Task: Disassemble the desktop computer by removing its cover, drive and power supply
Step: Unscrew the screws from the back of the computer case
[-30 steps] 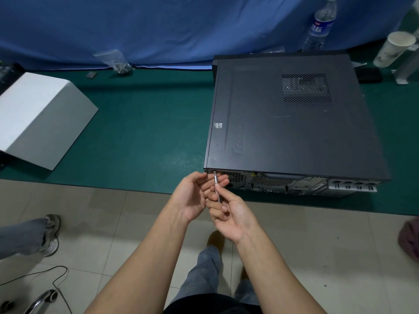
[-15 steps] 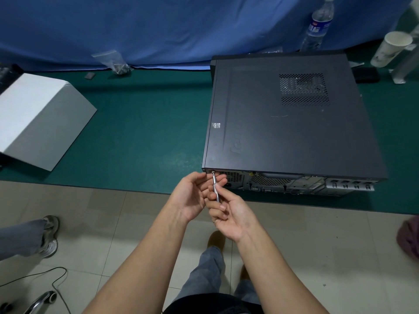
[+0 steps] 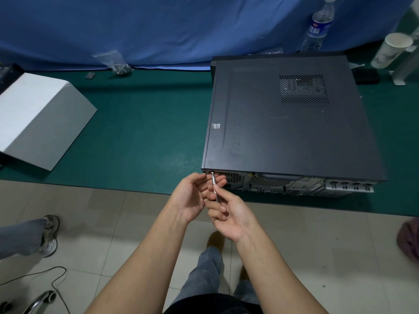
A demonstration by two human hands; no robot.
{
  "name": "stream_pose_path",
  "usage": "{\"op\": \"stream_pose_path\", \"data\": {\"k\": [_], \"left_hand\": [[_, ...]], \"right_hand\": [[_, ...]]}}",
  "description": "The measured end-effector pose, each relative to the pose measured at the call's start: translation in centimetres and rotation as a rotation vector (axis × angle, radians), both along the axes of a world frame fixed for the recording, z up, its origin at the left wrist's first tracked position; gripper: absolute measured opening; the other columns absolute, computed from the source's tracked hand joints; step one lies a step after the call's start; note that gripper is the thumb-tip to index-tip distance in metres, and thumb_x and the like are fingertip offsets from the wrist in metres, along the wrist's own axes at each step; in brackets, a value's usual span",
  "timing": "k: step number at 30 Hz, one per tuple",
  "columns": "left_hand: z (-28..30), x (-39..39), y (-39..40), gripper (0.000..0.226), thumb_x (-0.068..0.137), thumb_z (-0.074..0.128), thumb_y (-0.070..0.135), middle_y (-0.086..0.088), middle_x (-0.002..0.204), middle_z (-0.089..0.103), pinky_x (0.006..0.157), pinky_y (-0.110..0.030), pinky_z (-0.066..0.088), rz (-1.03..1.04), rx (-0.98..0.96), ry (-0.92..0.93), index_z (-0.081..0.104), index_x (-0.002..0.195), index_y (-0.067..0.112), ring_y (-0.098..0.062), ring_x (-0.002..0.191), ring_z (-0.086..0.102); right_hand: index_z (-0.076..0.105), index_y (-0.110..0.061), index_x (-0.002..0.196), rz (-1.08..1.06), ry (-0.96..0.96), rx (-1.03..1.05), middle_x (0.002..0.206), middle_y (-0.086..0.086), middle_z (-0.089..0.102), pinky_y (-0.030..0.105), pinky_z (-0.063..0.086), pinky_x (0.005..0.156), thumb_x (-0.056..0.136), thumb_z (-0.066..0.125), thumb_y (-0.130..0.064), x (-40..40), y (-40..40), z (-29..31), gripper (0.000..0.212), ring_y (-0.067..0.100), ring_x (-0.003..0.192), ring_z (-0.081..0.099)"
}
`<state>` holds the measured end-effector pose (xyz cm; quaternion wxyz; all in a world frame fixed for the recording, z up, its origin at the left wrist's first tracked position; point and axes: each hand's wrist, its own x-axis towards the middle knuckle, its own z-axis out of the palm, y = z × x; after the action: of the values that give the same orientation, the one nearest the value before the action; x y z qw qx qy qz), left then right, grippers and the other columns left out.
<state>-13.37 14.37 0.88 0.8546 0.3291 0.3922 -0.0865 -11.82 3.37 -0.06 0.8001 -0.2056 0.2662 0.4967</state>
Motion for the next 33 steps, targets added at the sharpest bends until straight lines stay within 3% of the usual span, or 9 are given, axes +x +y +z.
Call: {"op": "stream_pose_path", "data": {"k": [5, 13, 16, 20, 26, 31, 33], "left_hand": [[-0.21, -0.07, 0.03, 0.041, 0.091, 0.044, 0.009, -0.022, 0.099, 0.071, 0.048, -0.022, 0.052, 0.0, -0.006, -0.004, 0.074, 0.064, 0.001, -0.025, 0.084, 0.072], [-0.53, -0.05, 0.16, 0.021, 0.092, 0.045, 0.01, -0.021, 0.102, 0.071, 0.051, -0.019, 0.054, 0.018, -0.016, 0.001, 0.062, 0.093, -0.003, -0.024, 0.087, 0.072], [-0.44, -0.06, 0.15, 0.023, 0.092, 0.046, 0.01, -0.021, 0.102, 0.07, 0.049, -0.02, 0.053, 0.008, -0.009, 0.0, 0.064, 0.089, -0.004, -0.023, 0.084, 0.072], [-0.28, -0.06, 0.05, 0.04, 0.093, 0.044, 0.01, -0.022, 0.099, 0.071, 0.046, -0.02, 0.051, 0.002, -0.001, -0.007, 0.074, 0.067, 0.001, -0.024, 0.084, 0.072], [-0.37, -0.15, 0.08, 0.021, 0.092, 0.046, 0.009, -0.021, 0.1, 0.071, 0.053, -0.019, 0.054, 0.021, -0.014, -0.011, 0.063, 0.083, 0.0, -0.024, 0.085, 0.072], [-0.3, -0.13, 0.08, 0.024, 0.092, 0.046, 0.01, -0.018, 0.101, 0.071, 0.055, -0.022, 0.054, -0.005, -0.001, -0.012, 0.066, 0.083, 0.0, -0.02, 0.08, 0.072], [-0.34, -0.14, 0.07, 0.032, 0.092, 0.045, 0.009, -0.02, 0.1, 0.071, 0.054, -0.02, 0.055, 0.005, -0.005, -0.011, 0.07, 0.074, 0.0, -0.021, 0.081, 0.072]], "right_hand": [[0.06, -0.003, 0.088, 0.013, 0.005, -0.033, 0.058, 0.001, 0.048, 0.013, 0.018, 0.029, 0.095, 0.046, -0.017, 0.05, -0.14, -0.38, 0.021, 0.003, 0.034, 0.03], [0.059, -0.007, 0.084, 0.005, 0.025, -0.039, 0.059, 0.002, 0.05, 0.012, 0.021, 0.028, 0.093, 0.052, -0.014, 0.07, 0.01, 0.01, 0.014, 0.002, 0.033, 0.033], [0.059, -0.005, 0.086, 0.008, 0.011, -0.034, 0.057, 0.001, 0.048, 0.012, 0.019, 0.028, 0.094, 0.049, -0.015, 0.08, -0.02, -0.07, 0.016, 0.002, 0.032, 0.03], [0.061, -0.001, 0.09, 0.015, 0.008, -0.047, 0.059, 0.002, 0.049, 0.013, 0.021, 0.028, 0.093, 0.049, -0.016, 0.05, -0.12, -0.49, 0.02, 0.004, 0.035, 0.032], [0.061, -0.006, 0.088, 0.015, 0.018, -0.048, 0.061, 0.001, 0.053, 0.012, 0.025, 0.03, 0.092, 0.054, -0.014, -0.17, 0.02, -0.42, 0.011, 0.002, 0.037, 0.037], [0.058, -0.006, 0.086, 0.006, 0.012, -0.021, 0.058, 0.0, 0.046, 0.012, 0.019, 0.028, 0.094, 0.049, -0.015, -0.15, 0.22, -0.28, 0.015, 0.002, 0.032, 0.029], [0.06, -0.002, 0.086, 0.0, 0.017, -0.038, 0.057, 0.002, 0.046, 0.013, 0.018, 0.029, 0.095, 0.047, -0.018, -0.14, 0.17, -0.41, 0.022, 0.003, 0.032, 0.029]]}}
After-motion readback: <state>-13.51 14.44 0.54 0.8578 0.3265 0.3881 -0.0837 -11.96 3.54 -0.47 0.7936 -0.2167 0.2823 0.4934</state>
